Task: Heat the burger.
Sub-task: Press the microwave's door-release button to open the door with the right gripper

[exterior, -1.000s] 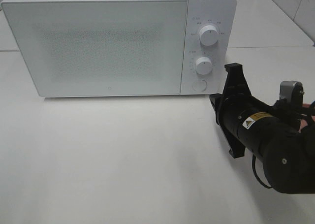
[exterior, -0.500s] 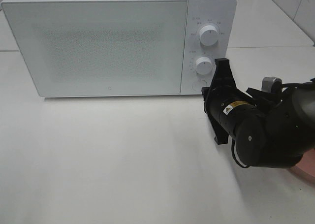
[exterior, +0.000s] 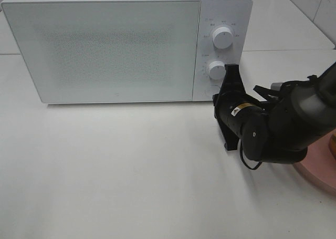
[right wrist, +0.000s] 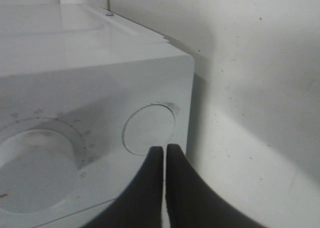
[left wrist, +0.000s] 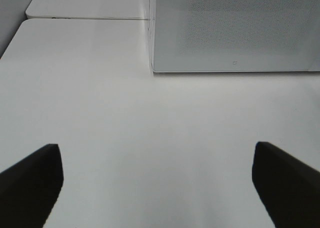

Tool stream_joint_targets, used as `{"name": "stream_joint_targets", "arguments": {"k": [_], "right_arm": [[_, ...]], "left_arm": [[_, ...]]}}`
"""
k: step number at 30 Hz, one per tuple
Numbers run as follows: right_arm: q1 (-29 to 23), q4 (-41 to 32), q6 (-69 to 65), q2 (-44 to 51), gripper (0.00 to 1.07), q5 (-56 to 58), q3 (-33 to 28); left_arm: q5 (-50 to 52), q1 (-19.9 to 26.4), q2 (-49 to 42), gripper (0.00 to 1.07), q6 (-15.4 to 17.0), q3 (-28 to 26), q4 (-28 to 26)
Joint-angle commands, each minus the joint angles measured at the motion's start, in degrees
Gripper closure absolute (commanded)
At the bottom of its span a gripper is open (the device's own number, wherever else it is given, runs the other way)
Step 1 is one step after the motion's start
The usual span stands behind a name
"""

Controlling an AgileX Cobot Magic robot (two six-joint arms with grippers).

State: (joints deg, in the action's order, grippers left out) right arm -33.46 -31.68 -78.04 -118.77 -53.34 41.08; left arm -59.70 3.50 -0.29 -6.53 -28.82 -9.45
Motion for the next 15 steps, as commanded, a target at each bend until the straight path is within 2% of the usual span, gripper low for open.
{"name": "stream_joint_targets", "arguments": {"k": [1, 15], "right_arm": [[0.2, 1.3, -0.4, -0.7, 1.07, 1.4, 1.5], [2.9, 1.3, -0.2, -2.8, 1.07, 0.7, 4.2]], "left_arm": [[0.2, 0.1, -0.5, 0.09, 0.2, -0.1, -0.3], [0.2, 0.1, -0.5, 0.09, 0.2, -0.1, -0.3]]}}
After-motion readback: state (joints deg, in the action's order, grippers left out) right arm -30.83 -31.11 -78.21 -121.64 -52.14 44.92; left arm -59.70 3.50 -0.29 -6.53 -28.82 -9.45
